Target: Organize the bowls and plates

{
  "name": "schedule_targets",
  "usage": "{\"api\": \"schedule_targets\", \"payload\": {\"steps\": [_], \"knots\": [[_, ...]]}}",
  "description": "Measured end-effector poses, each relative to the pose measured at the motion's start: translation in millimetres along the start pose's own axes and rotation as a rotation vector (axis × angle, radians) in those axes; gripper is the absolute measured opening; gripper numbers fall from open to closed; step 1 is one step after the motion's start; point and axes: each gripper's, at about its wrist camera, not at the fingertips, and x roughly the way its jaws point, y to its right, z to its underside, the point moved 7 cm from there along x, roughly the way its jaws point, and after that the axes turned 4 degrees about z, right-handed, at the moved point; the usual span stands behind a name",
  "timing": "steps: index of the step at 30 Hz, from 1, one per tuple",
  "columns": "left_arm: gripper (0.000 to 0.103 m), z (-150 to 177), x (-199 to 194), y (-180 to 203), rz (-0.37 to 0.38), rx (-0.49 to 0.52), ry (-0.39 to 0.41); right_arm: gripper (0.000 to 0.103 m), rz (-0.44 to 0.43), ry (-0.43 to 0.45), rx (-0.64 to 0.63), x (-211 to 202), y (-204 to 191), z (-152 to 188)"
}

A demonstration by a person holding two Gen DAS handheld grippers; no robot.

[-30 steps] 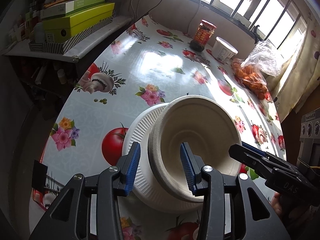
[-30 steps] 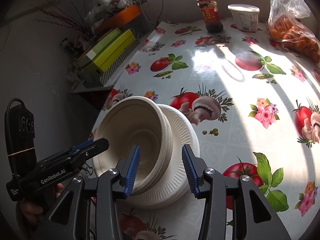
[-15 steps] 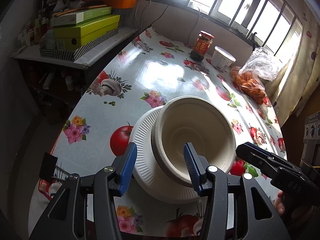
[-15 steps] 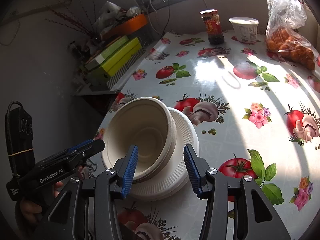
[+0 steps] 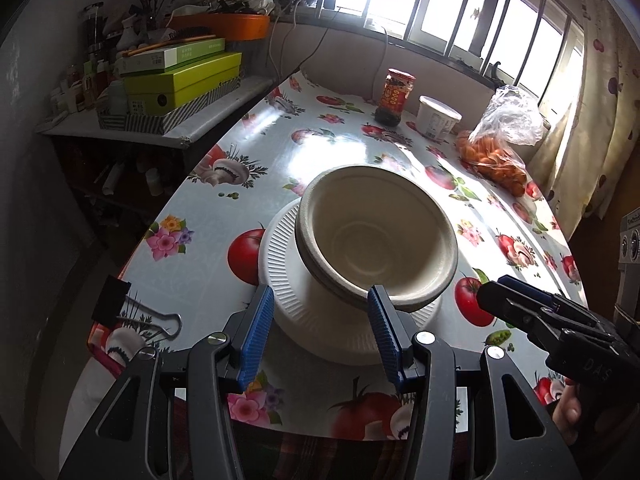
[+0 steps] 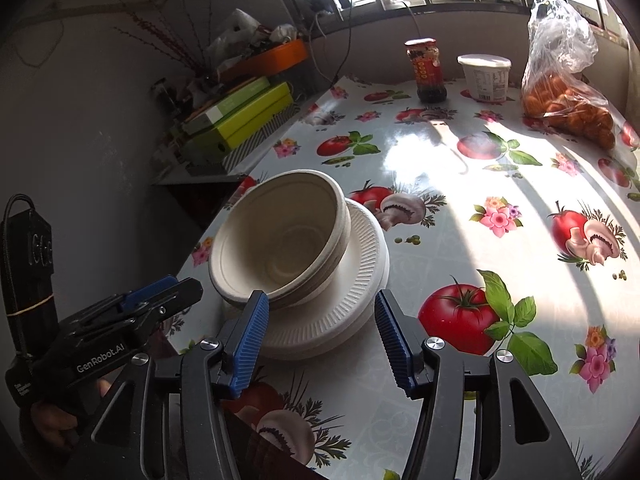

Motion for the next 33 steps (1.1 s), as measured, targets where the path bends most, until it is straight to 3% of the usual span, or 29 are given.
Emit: {"api": "schedule_targets", "payload": {"steps": [4, 17, 19, 33], "knots": [[0.05, 15, -1, 2, -0.046, 0.029, 0.003, 0.056, 0.025, 0.004, -0.025, -3, 3, 13], [0.05, 59, 16, 2, -0.056, 0.014, -0.051, 0.06, 0.103, -0.005, -0.095, 4, 9, 43], [0.05, 63, 17, 5, -0.08, 0.04, -0.044, 0.066, 0.126, -0.016, -0.108, 8, 10, 50], [0.05, 80, 29, 8, -0.097, 0.06, -0.062, 0.071, 0.204, -0.046, -0.141, 19, 18, 75]]}}
